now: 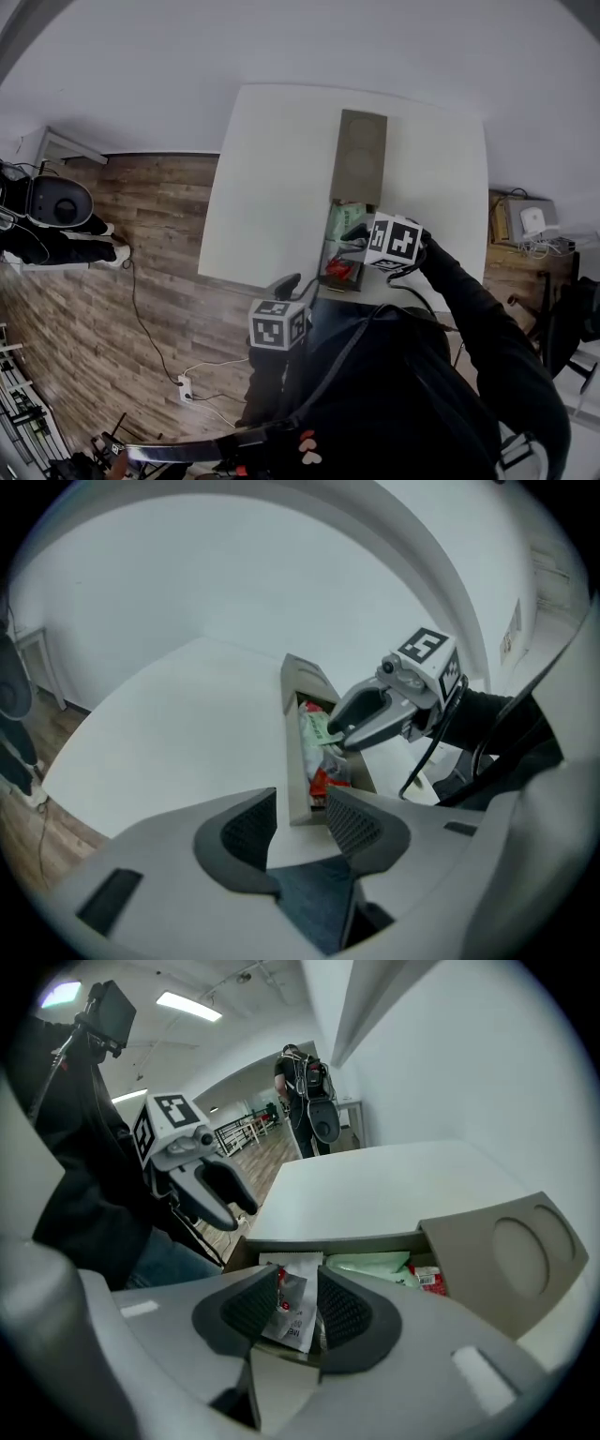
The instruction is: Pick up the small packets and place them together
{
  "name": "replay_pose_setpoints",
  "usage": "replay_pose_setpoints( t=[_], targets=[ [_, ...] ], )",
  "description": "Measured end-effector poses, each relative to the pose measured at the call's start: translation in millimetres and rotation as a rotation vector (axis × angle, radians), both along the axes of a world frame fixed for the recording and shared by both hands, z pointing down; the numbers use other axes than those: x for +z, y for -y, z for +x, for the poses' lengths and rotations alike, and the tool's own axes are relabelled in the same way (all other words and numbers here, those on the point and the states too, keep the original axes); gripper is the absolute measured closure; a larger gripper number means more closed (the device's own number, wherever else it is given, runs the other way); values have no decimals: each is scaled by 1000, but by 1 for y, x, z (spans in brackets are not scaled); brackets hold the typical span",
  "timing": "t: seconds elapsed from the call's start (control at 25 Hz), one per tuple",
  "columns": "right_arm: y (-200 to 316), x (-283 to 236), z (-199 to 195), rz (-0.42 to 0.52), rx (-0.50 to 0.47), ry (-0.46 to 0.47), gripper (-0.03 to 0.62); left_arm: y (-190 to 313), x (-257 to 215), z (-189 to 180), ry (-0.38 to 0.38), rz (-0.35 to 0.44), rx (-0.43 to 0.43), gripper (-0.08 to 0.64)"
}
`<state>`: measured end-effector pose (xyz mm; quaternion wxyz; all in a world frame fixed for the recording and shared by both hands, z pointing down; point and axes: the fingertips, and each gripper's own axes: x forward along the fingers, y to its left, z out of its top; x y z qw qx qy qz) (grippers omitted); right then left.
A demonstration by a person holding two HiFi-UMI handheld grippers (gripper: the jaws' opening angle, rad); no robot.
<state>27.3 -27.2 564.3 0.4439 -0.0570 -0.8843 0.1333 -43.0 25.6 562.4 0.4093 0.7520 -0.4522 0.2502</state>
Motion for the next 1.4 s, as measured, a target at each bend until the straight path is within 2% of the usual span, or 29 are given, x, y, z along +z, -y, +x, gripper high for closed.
replay_pose_setpoints(
  t=[0.24, 0.6, 0.72, 0.84, 1.12, 1.4],
  targets=[
    [-2, 17, -1, -14, -93, -112, 486, 48, 3, -8, -18, -13, -24, 396],
    [-8, 32, -6, -23, -162, -224, 480, 70, 25, 24, -43, -118, 130, 396],
    [-10, 33, -7, -11, -186, -250, 482, 71, 30, 29, -51, -133, 153, 396],
    [-9, 37, -6, 0, -192, -279, 482, 73, 34, 30, -51, -141, 166, 431],
    [-14, 36, -4, -16, -212, -293, 500, 73, 35, 32, -62, -151, 192, 437],
    [-18, 27, 6, -66, -175, -268, 567, 73, 35, 33, -66, -151, 206, 437]
  ],
)
